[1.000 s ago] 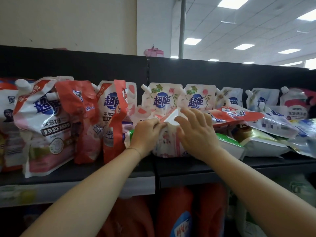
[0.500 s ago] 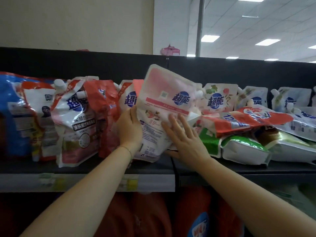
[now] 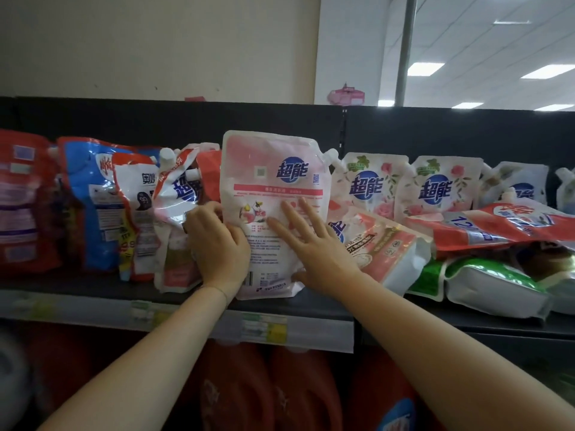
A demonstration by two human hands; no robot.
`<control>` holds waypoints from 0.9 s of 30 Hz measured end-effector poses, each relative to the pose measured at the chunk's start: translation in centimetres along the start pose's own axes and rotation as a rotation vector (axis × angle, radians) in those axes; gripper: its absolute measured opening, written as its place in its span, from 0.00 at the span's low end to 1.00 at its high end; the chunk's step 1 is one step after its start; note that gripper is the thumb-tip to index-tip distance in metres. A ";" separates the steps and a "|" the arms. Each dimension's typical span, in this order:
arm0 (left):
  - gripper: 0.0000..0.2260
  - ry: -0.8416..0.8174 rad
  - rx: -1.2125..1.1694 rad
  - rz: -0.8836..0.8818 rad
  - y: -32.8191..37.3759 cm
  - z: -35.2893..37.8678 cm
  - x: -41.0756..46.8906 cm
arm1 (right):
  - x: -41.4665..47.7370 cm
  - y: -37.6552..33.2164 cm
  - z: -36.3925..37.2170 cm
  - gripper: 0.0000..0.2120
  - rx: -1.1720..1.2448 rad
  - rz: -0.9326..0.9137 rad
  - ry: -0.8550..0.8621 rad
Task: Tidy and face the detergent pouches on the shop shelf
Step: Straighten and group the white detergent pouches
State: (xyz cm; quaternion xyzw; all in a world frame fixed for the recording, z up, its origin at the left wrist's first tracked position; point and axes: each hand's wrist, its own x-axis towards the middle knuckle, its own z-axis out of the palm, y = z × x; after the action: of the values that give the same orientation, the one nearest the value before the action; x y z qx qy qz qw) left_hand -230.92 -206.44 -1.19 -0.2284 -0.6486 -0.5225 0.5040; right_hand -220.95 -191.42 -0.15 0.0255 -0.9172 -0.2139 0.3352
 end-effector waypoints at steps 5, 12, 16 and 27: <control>0.06 -0.110 0.171 0.638 0.9 -0.2 -2.6 | -1.7 0.7 -0.7 0.23 0.099 -0.137 0.280; 0.09 -0.491 0.099 0.898 5.7 1.3 -4.7 | -2.2 7.5 -2.5 0.12 0.131 0.373 0.185; 0.06 -0.755 0.000 0.746 8.3 2.4 -5.0 | -0.8 11.5 -2.1 0.15 0.216 0.672 -0.083; 0.12 -0.968 -0.196 -0.554 10.7 6.6 -8.1 | 0.2 11.1 -2.4 0.14 0.193 0.861 -0.515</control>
State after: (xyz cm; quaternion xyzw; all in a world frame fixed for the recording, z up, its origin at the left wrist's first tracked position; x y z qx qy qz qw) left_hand -221.68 -194.86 -3.25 -0.3089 -0.7900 -0.5287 -0.0303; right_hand -218.49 -182.24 6.16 -0.3776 -0.9129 0.0299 0.1523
